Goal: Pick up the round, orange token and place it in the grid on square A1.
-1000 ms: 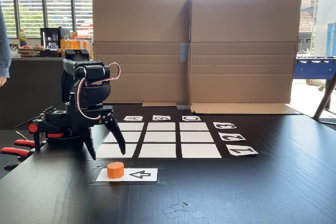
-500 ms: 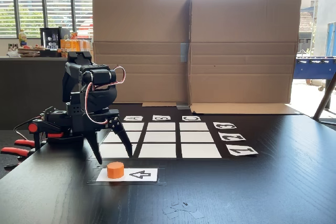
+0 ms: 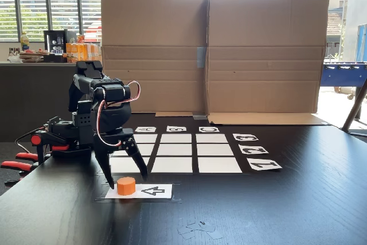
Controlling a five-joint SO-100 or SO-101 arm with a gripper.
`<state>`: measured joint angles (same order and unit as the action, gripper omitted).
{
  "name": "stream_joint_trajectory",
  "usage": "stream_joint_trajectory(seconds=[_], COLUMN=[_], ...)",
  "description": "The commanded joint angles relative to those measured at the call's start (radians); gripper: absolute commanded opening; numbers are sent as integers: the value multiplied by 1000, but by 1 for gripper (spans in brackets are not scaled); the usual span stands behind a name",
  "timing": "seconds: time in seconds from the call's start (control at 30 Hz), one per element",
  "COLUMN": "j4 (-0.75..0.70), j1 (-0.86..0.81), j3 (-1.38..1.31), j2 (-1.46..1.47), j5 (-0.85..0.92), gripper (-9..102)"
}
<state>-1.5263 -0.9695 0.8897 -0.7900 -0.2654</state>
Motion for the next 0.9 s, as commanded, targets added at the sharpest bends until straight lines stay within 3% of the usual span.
stream_joint_trajectory(seconds=[0.0, 0.3, 0.57, 0.77, 0.87], j4=[8, 8, 2, 0, 0], j1=[8, 9, 9, 11, 12], j3=[-46, -71, -126, -126, -127], j2=[3, 31, 75, 78, 78], j5=[-9, -15, -77, -77, -72], gripper=[30, 28, 12, 12, 18])
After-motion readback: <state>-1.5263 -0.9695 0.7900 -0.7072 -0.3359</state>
